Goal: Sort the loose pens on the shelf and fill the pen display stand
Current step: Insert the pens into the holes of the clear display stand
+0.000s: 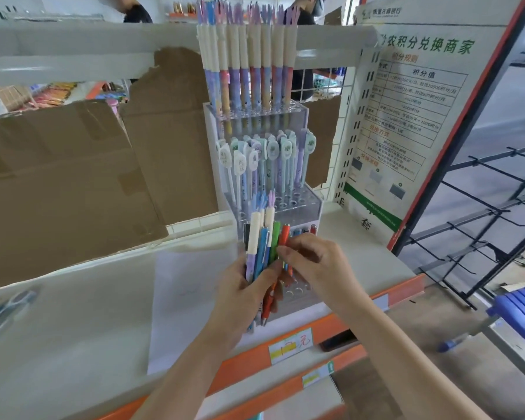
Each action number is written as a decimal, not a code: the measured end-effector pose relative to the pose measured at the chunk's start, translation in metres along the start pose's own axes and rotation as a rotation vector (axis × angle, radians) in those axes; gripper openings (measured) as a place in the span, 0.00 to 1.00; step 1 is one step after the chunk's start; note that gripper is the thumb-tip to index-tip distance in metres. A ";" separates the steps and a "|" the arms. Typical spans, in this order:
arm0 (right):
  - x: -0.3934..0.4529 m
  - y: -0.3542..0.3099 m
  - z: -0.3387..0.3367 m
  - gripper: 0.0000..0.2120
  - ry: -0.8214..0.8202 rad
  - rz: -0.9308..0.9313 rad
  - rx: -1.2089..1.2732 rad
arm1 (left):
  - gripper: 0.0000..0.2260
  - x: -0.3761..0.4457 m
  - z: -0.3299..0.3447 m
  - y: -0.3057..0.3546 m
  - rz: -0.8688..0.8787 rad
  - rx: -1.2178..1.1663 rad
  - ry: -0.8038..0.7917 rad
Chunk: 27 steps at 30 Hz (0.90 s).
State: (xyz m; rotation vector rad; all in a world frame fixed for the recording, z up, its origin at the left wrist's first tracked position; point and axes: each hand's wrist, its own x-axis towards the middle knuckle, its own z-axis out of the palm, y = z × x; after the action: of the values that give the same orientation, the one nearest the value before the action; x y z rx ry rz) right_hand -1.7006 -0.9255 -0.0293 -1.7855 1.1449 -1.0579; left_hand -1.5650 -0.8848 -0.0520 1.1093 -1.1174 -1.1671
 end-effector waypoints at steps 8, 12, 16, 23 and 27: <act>0.003 0.002 -0.033 0.08 0.310 -0.066 0.095 | 0.05 0.014 0.006 0.007 -0.031 -0.129 0.043; 0.004 0.007 -0.032 0.09 0.386 -0.130 -0.009 | 0.07 0.016 0.007 0.005 -0.029 -0.065 0.072; 0.005 0.015 -0.034 0.07 0.481 -0.214 -0.135 | 0.12 0.017 0.006 0.003 -0.012 0.029 0.079; 0.003 0.040 -0.020 0.06 0.236 -0.152 -0.395 | 0.17 0.011 0.001 0.010 0.062 0.000 0.009; 0.009 0.042 -0.019 0.05 0.205 -0.091 -0.382 | 0.17 0.010 -0.003 0.011 0.093 0.011 -0.016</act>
State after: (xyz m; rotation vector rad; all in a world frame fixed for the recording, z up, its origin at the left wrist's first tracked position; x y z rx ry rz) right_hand -1.7288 -0.9504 -0.0575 -2.0746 1.4822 -1.1538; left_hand -1.5601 -0.8935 -0.0405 1.0470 -1.1768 -1.0994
